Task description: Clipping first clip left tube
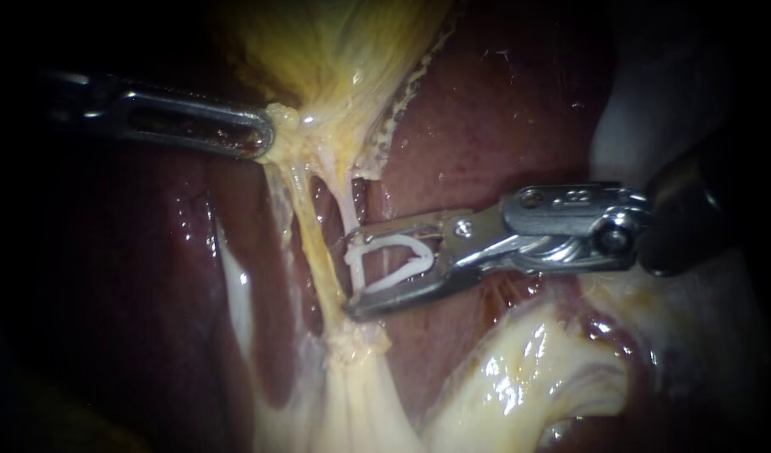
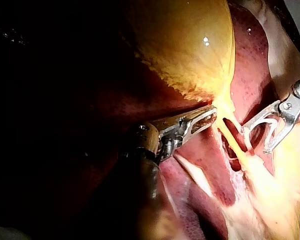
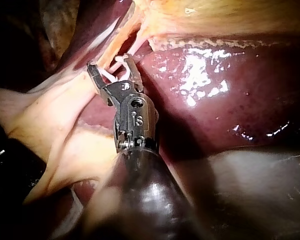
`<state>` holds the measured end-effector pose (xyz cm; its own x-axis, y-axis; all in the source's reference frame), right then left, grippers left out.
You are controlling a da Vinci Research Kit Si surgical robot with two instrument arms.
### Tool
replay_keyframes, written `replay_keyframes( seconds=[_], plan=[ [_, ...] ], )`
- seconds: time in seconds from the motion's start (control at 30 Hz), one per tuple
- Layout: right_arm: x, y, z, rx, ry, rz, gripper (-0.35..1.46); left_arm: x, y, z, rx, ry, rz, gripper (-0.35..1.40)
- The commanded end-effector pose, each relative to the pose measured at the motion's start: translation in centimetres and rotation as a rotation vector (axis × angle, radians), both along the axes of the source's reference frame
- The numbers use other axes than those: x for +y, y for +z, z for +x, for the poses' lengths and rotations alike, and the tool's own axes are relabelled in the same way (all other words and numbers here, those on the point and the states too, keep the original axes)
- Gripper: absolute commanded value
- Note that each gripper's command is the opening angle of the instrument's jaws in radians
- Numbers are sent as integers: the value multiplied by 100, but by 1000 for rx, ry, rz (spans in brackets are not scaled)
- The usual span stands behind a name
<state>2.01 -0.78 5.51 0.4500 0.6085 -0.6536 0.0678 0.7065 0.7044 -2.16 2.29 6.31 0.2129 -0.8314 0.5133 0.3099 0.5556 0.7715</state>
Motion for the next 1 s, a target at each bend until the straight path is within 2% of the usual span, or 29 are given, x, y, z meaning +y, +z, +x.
replay_keyframes(
  seconds=[0.03,0.13,0.23,0.3,0.37,0.47,0.57,0.73,1.0],
  plan=[
    [0,-3,-1,11,9,5,50,0,0,0,0,0,0,-35],
    [0,-11,-2,32,25,17,50,0,0,1,0,0,0,-35],
    [-1,-17,-2,63,25,57,50,0,0,1,-1,1,0,-35],
    [-2,-19,-1,79,19,77,50,0,0,2,-1,1,0,-35],
    [-2,-19,0,100,-2,102,49,0,0,2,-1,1,0,-35],
    [-4,-17,3,104,-17,117,49,0,0,2,-1,1,0,-35],
    [-7,-10,8,105,-29,127,48,0,0,1,-1,1,0,-35],
    [-15,11,13,95,-25,135,48,0,-1,1,-1,1,0,-35],
    [-16,48,13,65,-30,125,49,0,-1,1,-1,1,0,-35]
  ],
)
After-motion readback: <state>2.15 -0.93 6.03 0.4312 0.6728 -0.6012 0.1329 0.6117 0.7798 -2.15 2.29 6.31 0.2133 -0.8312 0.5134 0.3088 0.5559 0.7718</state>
